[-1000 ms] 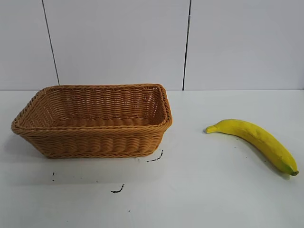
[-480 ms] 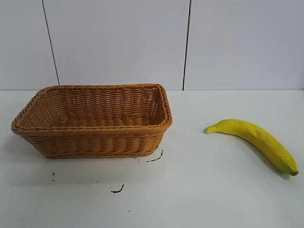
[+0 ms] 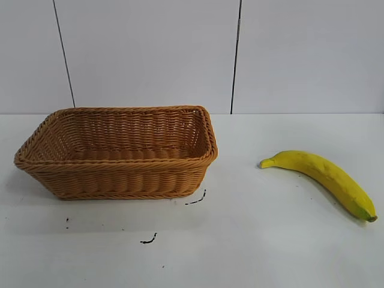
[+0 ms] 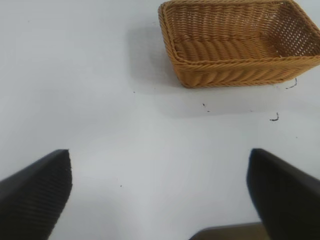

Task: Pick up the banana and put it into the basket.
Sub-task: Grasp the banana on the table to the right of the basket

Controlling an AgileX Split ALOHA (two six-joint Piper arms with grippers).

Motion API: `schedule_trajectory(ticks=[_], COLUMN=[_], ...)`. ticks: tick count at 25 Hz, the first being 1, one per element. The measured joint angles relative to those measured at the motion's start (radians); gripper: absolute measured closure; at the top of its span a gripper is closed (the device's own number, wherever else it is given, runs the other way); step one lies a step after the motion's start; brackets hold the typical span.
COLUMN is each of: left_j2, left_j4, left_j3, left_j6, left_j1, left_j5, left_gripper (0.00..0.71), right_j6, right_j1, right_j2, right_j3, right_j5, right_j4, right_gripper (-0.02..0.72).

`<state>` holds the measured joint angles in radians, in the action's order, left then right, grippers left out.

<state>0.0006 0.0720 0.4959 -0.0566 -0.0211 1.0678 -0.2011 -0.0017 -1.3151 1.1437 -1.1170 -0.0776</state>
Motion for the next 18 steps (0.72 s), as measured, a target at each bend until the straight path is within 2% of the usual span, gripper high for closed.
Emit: schedule_trajectory(ticks=[3,10,15,18], left_j2=[0.000,0.000,0.000,0.000], left_j4=[0.000,0.000,0.000,0.000], left_j3=[0.000,0.000,0.000,0.000], left_j6=[0.000,0.000,0.000,0.000], left_j1=[0.000,0.000,0.000,0.000], left_j5=[0.000,0.000,0.000,0.000], left_gripper=[0.020,0.020,0.020,0.020], right_j6=[-0.050,-0.094,-0.095,-0.082], right_j1=[0.007,0.046,0.046,0.046], right_j2=[-0.129,-0.359,-0.478,-0.545], right_j3=[0.062,0.080,0.080,0.080], right_j5=[0.033,0.169,0.332,0.402], right_j4=[-0.042,-0.045,0.016,0.038], right_gripper=[0.011,0.011,0.011,0.011])
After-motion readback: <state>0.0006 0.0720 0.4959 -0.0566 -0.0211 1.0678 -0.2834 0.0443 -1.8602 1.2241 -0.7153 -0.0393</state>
